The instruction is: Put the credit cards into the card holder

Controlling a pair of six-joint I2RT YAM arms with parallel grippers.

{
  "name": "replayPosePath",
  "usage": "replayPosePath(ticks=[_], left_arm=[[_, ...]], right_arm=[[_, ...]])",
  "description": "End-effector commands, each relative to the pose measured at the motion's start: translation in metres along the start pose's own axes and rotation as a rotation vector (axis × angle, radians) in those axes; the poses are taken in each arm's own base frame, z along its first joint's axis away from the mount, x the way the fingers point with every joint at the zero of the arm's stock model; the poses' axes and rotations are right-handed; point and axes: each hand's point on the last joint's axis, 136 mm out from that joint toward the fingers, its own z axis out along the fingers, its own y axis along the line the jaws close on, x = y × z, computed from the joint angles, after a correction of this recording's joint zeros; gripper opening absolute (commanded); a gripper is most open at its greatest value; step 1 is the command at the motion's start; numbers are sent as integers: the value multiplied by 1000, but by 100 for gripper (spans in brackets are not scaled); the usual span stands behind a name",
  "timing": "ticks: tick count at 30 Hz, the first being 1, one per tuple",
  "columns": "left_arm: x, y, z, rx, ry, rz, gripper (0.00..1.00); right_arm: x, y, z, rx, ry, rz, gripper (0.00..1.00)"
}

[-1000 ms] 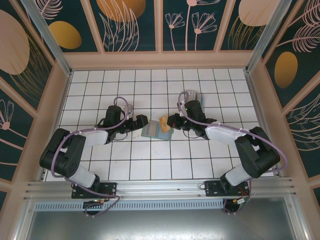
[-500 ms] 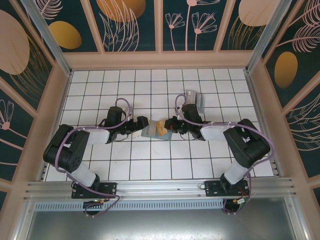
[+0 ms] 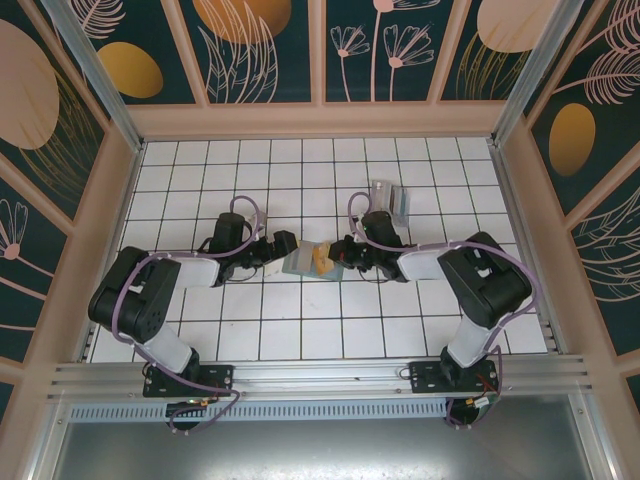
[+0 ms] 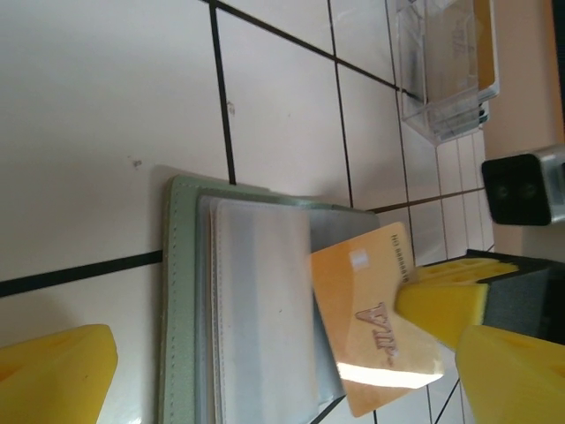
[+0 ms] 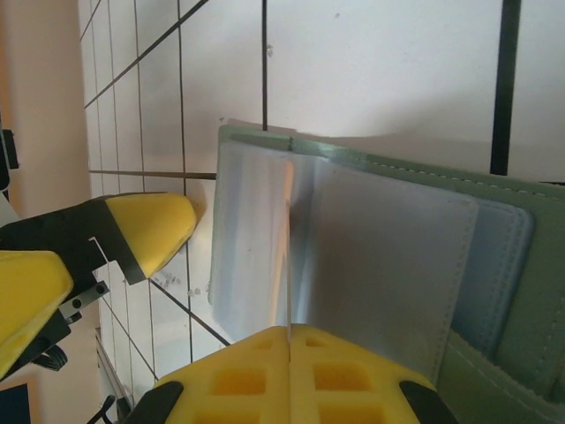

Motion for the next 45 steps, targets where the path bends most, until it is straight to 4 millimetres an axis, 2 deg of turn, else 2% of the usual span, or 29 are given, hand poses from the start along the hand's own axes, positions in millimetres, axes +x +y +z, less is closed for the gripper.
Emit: replayPosePath(ticks=[1, 2, 3, 13, 21, 33, 45], left_arm=[[15, 15, 7, 0, 33, -54, 99], [15, 13, 7, 5, 34, -52, 99], [20, 21, 11, -8, 52, -71, 99], [23, 21, 9, -1, 49, -84, 99], [25, 23, 9, -4, 51, -90, 99], [23, 25, 10, -19, 46, -94, 99], [26, 30, 11, -35, 50, -105, 99]], right_arm=[[0, 2, 8, -23, 10, 19, 0], [0, 1, 9, -27, 9, 21, 0], [1, 2, 10, -36, 11, 23, 0], [-1, 10, 14, -68, 14, 31, 0], [0, 3, 23, -63, -6, 65, 0], [-2, 20, 34, -134, -27, 74, 0], [-2, 15, 42, -154, -57, 69, 0]])
